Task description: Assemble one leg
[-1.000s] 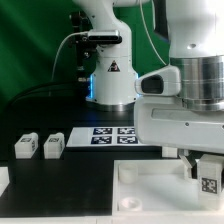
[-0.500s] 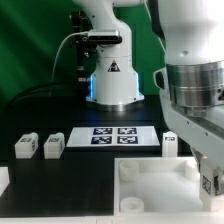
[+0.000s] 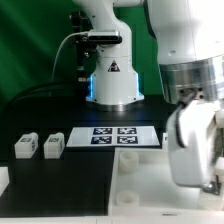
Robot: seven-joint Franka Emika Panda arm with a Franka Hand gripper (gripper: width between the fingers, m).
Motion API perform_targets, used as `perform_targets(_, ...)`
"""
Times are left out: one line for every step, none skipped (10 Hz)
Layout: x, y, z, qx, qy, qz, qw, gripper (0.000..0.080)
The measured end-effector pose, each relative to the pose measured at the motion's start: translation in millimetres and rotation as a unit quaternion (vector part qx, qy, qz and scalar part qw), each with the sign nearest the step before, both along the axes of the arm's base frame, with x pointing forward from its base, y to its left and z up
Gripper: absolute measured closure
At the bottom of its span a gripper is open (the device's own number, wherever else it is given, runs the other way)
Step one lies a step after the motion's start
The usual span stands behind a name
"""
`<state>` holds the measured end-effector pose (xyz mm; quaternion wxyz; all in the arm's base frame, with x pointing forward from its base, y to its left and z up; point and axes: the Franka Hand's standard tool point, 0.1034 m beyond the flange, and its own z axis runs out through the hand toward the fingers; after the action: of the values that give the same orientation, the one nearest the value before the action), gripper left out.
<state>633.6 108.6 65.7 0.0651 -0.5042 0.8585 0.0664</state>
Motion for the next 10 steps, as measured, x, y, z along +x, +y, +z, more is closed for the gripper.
perform_targets(-0.2,-0.1,-0.1,-0.001,-0.001,0.006,1.0,0.0504)
perform_targets(-1.0,0.4,-1.3,-0.001,0.0,0.007,1.0,0.0385)
perform_targets(-1.7,0.4,-1.2,-0.002,-0.003,0.011,1.0,0.0385)
perform_targets(-10.3,2.8,0.1,-0.003,-0.003,0.016,1.0,0.024)
perform_targets(-17.0,8.3,8.2,0.0,-0.003,0.019,1.0,0.0177)
perform_targets(-18.6,14.9,21.7,0.005,-0.008,0.023,1.0,0.0158)
perform_targets(-17.8,20.8,33.4,0.009,-0.013,0.027,1.0,0.0158)
perform_targets(-15.7,23.2,40.5,0.012,-0.017,0.028,0.999,0.0151)
perform_targets(-16.2,22.4,38.1,0.011,-0.016,0.028,0.999,0.0151)
perform_targets(-16.6,22.5,37.1,0.011,-0.015,0.028,0.999,0.0151)
